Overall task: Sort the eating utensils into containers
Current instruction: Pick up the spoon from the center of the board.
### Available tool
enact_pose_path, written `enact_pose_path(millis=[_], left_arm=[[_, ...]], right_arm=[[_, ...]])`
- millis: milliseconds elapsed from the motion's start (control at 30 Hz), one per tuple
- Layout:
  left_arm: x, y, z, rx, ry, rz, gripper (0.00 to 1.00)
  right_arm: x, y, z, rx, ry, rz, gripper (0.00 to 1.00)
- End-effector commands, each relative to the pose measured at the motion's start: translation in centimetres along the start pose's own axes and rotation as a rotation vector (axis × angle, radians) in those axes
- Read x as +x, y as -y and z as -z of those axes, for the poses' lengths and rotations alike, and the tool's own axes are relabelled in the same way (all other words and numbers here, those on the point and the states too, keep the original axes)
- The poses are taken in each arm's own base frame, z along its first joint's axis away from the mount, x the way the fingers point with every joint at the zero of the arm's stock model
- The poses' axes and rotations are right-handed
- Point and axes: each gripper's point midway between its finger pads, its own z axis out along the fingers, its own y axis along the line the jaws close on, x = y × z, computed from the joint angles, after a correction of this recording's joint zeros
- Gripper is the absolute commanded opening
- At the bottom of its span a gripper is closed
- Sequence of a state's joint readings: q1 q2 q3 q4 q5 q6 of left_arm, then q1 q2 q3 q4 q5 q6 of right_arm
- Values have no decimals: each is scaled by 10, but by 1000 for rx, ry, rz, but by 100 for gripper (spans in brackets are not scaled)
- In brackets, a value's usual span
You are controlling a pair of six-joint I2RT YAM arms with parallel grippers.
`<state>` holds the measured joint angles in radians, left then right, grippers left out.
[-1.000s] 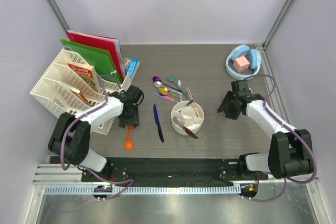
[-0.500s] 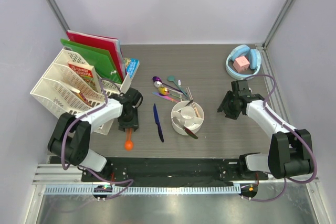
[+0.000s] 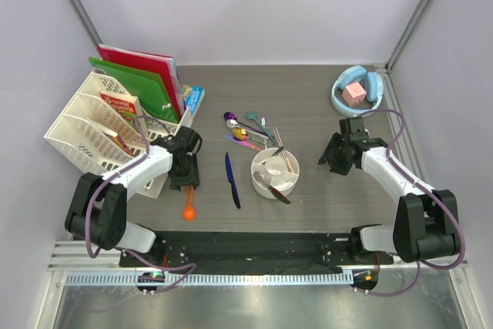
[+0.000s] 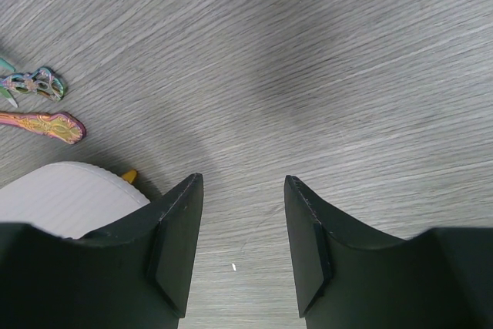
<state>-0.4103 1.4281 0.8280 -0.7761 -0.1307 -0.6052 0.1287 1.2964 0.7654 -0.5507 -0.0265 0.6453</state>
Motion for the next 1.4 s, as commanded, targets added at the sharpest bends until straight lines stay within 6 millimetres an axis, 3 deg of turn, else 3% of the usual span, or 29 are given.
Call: enact_pose_path(millis=[0,267,467,667,800,967,1100,1200,1367], left_arm=[[-8,-5,-3,-22,-2,-13,50],[-15,-16,-13,-47,-23,28,49],[-26,-19,-4,-18,13,31,48],[-10,-12,-21,13,-116,-20,47],[1,1,-26,77,-188,-38,37],[13,7,-28,107,-243,-23,36],[22,10,-35,119,-301,-21,27],[22,13,-36,125,-311,-36,16],[13,17,-33,138,-292,-52,6]], right_arm=[[-10,-9,1,-30,26,1,52],[-11,-9,2,-29,27,-2,52],[-6,-5,0,-21,19,-4,52],[-10,-10,-3,-30,18,-8,52],[-13,-12,-2,-32,21,-13,52],[-12,-11,-2,-29,20,-17,52],[-10,-10,-2,-25,17,-22,52],[-12,-10,-2,-24,23,-25,52],[-17,-13,-1,-25,33,-28,52]])
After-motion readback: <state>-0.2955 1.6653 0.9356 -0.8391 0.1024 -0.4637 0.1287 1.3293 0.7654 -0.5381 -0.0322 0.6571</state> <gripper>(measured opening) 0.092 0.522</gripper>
